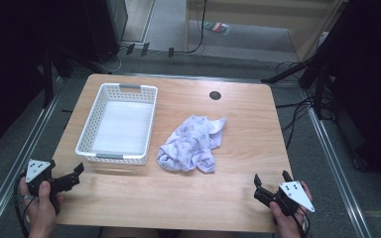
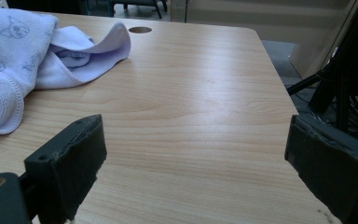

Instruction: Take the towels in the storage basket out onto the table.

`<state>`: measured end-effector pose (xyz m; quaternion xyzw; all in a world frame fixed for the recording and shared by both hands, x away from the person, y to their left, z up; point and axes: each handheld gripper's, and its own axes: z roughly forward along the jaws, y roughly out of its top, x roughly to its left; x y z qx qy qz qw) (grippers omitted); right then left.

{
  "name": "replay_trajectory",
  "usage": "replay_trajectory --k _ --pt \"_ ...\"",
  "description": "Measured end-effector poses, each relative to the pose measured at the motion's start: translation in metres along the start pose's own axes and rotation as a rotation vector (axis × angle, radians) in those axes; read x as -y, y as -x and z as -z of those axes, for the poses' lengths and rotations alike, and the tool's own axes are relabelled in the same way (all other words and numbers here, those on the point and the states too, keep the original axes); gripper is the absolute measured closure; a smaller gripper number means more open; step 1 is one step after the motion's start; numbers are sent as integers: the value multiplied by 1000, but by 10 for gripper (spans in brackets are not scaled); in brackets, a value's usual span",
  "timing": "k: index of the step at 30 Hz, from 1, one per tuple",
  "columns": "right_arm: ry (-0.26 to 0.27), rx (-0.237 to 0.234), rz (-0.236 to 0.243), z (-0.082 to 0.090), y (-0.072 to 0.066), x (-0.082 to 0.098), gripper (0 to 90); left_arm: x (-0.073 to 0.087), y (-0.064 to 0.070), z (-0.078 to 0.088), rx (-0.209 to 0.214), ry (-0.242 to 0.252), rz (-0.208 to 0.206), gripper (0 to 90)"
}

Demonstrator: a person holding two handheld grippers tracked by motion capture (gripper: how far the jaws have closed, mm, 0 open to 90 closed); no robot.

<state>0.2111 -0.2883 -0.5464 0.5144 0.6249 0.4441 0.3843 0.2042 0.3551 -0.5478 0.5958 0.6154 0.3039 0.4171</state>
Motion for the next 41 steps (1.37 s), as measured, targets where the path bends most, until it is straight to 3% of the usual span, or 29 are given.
replay_trajectory --k 9,18,41 --pt "-3 1 1 0 0 0 55 2 1 -4 11 34 -14 1" --pt "-9 -9 -1 -1 1 0 55 2 1 -5 35 11 -19 1" --pt "-14 -19 -3 -1 2 0 54 2 3 -5 17 10 -27 1"
